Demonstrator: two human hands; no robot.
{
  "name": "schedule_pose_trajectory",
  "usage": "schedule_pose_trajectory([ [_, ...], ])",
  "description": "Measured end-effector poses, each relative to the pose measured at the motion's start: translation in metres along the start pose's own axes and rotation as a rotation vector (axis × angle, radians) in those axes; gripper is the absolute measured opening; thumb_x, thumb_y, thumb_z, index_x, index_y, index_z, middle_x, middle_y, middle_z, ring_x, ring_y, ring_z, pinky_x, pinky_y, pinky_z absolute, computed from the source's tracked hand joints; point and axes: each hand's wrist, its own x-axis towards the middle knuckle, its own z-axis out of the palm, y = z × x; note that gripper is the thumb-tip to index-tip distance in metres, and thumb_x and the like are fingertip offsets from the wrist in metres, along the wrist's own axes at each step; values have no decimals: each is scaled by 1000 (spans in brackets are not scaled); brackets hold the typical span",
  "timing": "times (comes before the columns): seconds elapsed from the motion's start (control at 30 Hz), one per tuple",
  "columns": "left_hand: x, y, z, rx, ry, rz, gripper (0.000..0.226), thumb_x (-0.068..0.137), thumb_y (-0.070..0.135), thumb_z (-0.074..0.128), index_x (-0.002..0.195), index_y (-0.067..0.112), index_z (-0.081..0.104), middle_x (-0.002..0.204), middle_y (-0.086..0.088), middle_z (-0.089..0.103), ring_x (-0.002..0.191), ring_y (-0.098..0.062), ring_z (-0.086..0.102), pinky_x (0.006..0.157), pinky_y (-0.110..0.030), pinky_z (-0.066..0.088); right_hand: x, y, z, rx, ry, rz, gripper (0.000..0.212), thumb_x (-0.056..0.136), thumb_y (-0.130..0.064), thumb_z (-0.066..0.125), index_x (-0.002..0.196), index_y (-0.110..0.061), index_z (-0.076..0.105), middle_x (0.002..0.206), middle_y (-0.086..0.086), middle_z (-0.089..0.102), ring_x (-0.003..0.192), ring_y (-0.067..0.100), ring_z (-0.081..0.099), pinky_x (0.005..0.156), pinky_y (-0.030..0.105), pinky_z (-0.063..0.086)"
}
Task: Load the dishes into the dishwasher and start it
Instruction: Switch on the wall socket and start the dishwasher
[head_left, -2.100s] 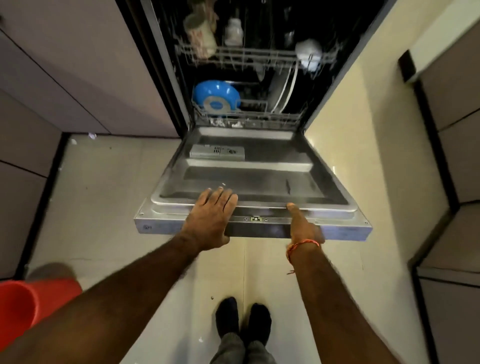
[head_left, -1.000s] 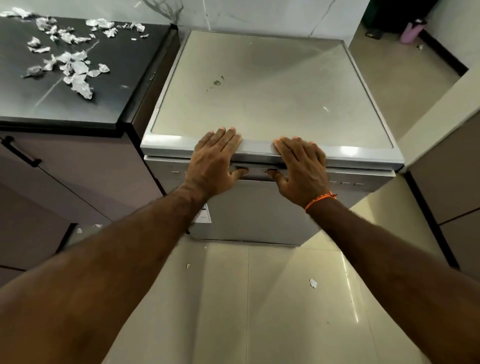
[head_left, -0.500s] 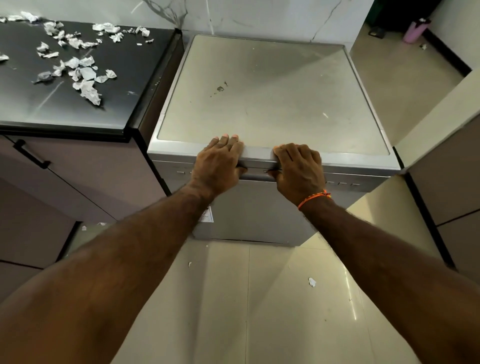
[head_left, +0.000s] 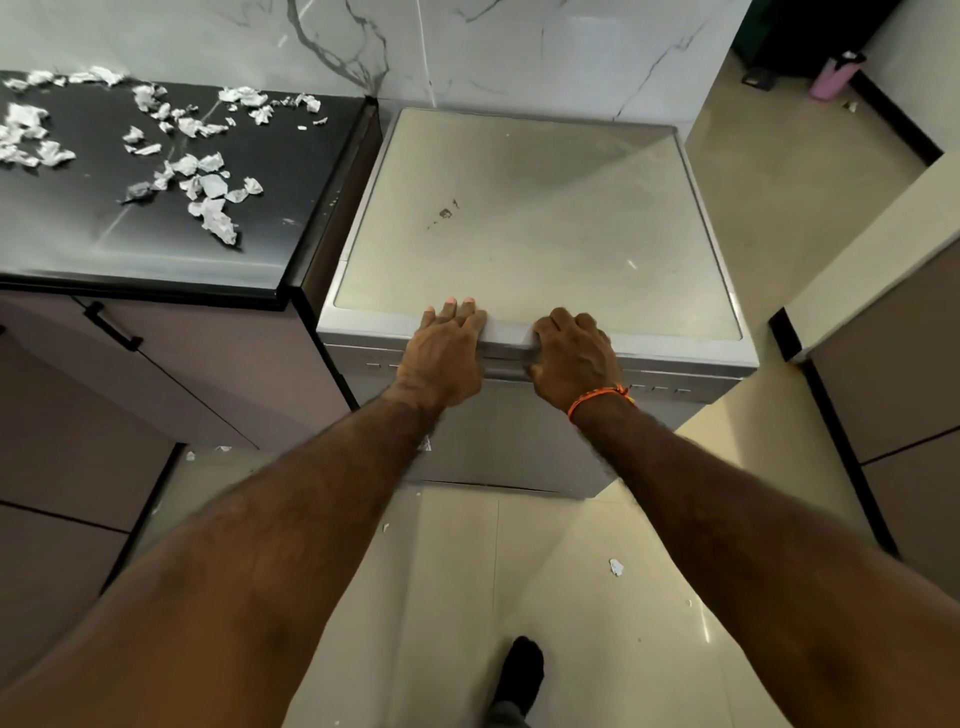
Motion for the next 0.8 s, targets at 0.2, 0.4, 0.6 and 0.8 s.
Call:
schedule_pose_trajectory([
  [0.2, 10, -3, -29, -15, -228, -37, 86, 85, 34, 71, 158, 16, 29, 167, -7, 22, 153, -29, 21, 125, -43, 20, 5, 8, -27, 116, -172, 6, 40, 75, -41, 69, 108, -17, 65, 112, 4, 56, 104, 30, 52, 87, 42, 52],
  [0.4, 31, 3, -74, -16, -390, -70, 67, 89, 51, 67, 147, 23, 49, 140, -5, 59, 121, -25, 57, 104, -45, 48, 55, 22, -63, 88, -492, -45, 37, 86, -36, 58, 121, -27, 69, 129, 6, 60, 119, 32, 55, 101, 37, 45],
  [0.6, 49, -22, -104, -7, -289, -139, 75, 91, 54, 65, 154, 24, 39, 154, -4, 48, 141, -26, 44, 116, -46, 38, 97, 19, -78, 112, -475, -30, 46, 90, -36, 59, 135, -26, 57, 141, 4, 56, 130, 27, 51, 108, 41, 43],
  [0.8, 86, -64, -134, -41, -135, -175, 79, 93, 48, 65, 158, 18, 31, 160, -4, 40, 146, -24, 38, 119, -41, 33, 160, -1, -98, 131, -354, -64, 45, 89, -36, 60, 133, -28, 58, 138, 2, 56, 125, 29, 54, 104, 43, 47],
])
